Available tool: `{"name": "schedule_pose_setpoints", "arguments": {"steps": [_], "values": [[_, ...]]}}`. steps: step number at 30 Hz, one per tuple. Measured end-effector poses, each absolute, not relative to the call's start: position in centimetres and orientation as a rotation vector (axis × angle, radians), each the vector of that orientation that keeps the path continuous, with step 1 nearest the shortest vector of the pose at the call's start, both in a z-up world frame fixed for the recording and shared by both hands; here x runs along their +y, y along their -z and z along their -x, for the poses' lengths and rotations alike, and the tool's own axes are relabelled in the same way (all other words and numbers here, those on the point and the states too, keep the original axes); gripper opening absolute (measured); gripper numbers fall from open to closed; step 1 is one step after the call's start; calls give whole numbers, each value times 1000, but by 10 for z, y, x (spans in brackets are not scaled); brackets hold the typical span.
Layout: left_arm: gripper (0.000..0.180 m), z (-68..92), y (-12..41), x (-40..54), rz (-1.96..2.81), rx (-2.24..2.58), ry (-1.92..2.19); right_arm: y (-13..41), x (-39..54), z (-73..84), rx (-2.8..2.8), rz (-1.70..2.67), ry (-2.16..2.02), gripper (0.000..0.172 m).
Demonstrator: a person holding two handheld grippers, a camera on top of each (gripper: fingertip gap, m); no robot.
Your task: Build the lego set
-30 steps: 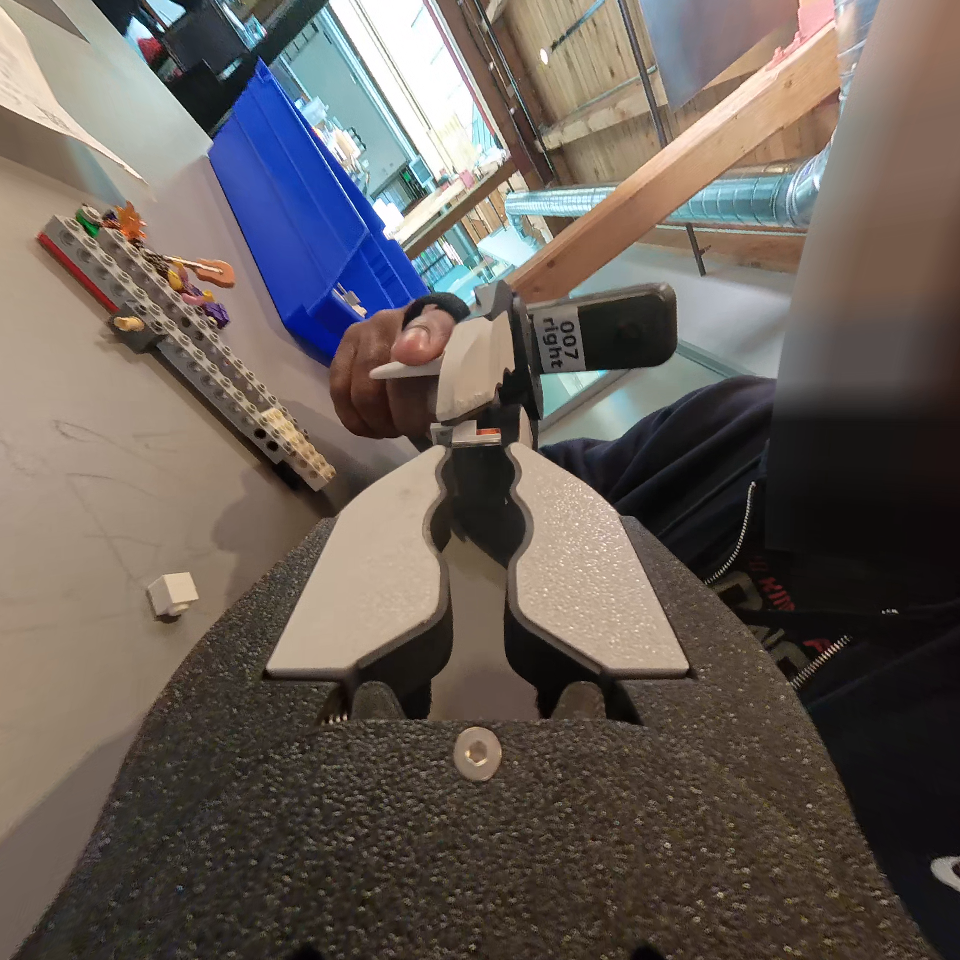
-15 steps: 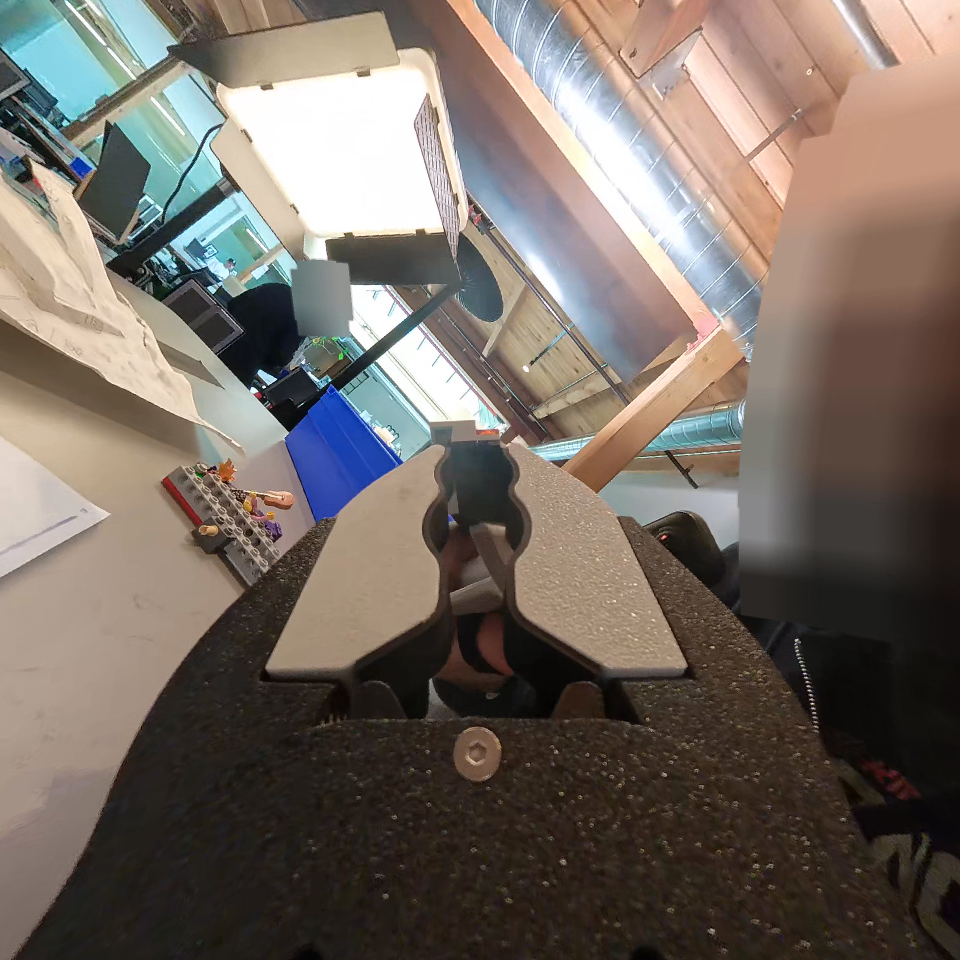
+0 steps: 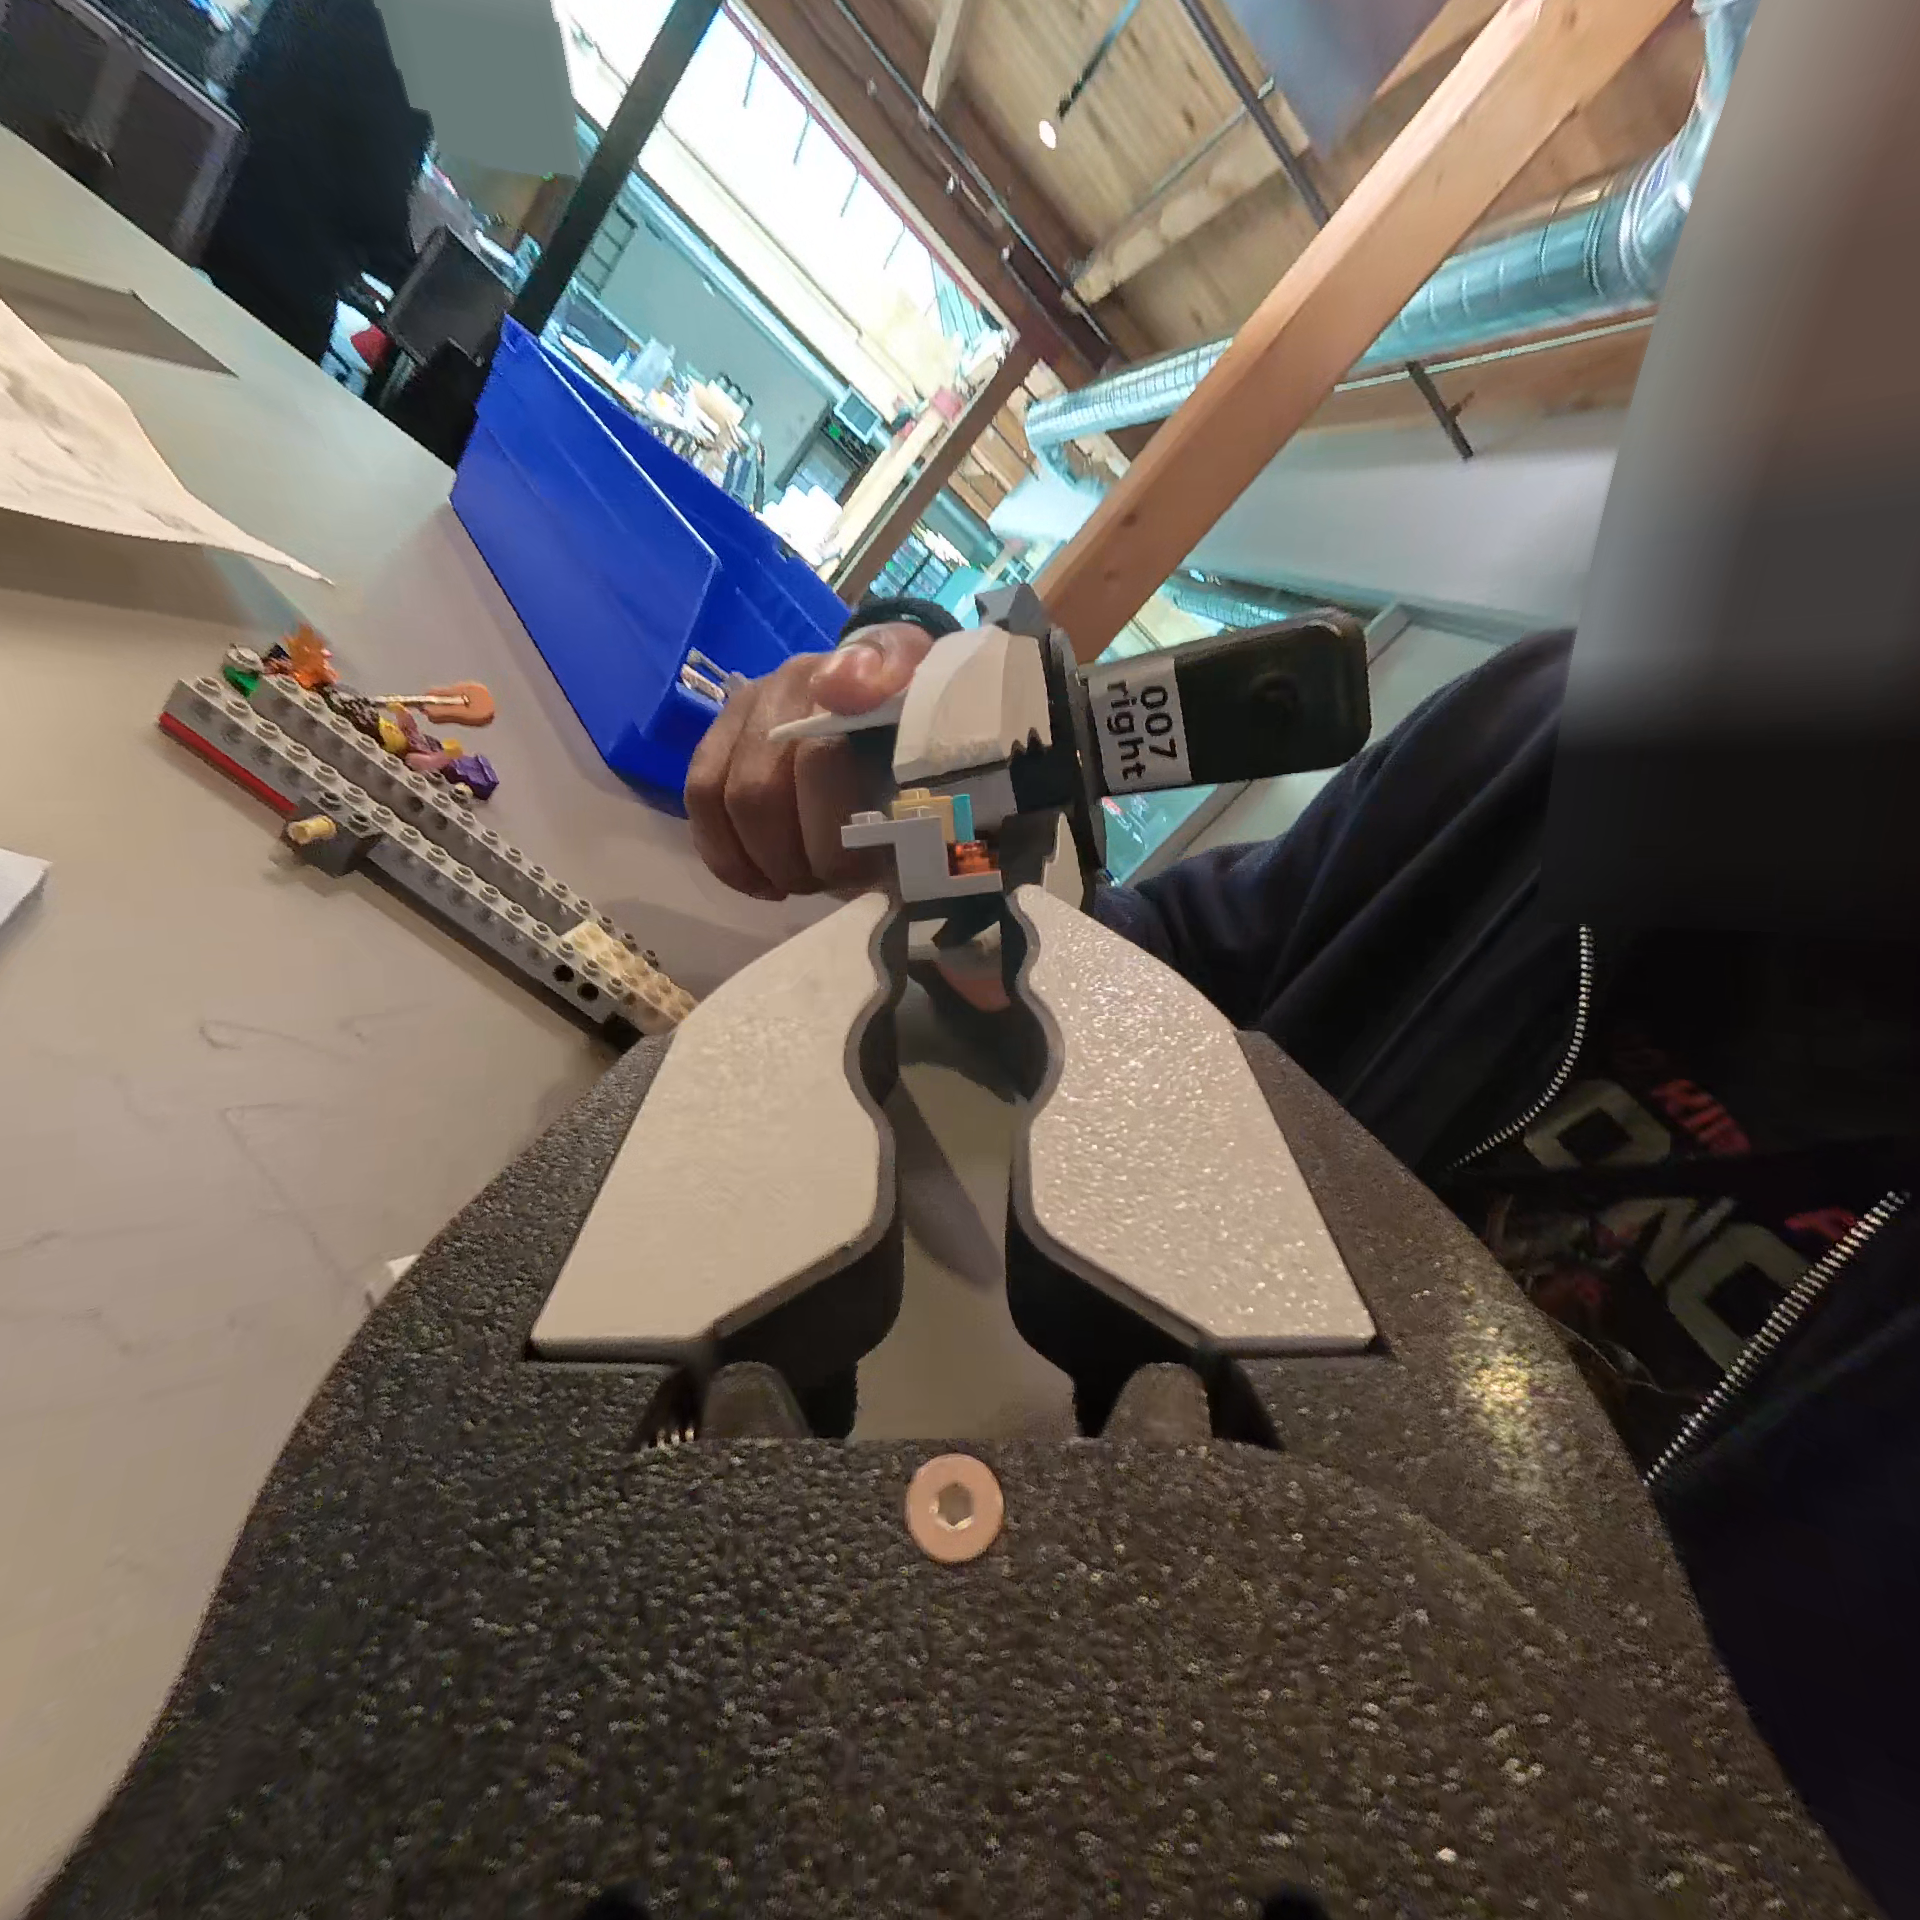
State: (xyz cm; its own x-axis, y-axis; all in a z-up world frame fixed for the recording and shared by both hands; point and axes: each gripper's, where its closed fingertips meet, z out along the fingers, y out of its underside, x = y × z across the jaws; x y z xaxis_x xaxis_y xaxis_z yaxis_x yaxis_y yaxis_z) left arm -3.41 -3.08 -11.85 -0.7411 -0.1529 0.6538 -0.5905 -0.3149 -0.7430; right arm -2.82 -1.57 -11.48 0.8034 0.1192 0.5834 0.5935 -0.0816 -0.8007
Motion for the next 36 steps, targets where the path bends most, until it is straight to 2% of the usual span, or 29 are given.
{"name": "schedule_pose_setpoints", "arguments": {"steps": [10, 24, 27, 29, 33, 36], "values": [[18, 45, 123, -41, -918, -1579, -1996, 123, -22, 42, -719, 1672, 430, 26], [17, 45, 125, -38, -918, -1659, -2019, 122, -18, 41, -691, 1665, 463, 24], [17, 37, 125, -32, -976, -1667, -2055, 119, -21, 34, -649, 1690, 455, 32], [17, 32, 125, -25, -1007, -1701, -2099, 116, -30, 25, -617, 1733, 448, 39], [17, 24, 130, -16, -1070, -1845, -2127, 124, -67, 11, -474, 1892, 346, 39], [17, 26, 135, -19, -1059, -1952, -2092, 152, -104, 19, -337, 2039, 207, 36]]}}
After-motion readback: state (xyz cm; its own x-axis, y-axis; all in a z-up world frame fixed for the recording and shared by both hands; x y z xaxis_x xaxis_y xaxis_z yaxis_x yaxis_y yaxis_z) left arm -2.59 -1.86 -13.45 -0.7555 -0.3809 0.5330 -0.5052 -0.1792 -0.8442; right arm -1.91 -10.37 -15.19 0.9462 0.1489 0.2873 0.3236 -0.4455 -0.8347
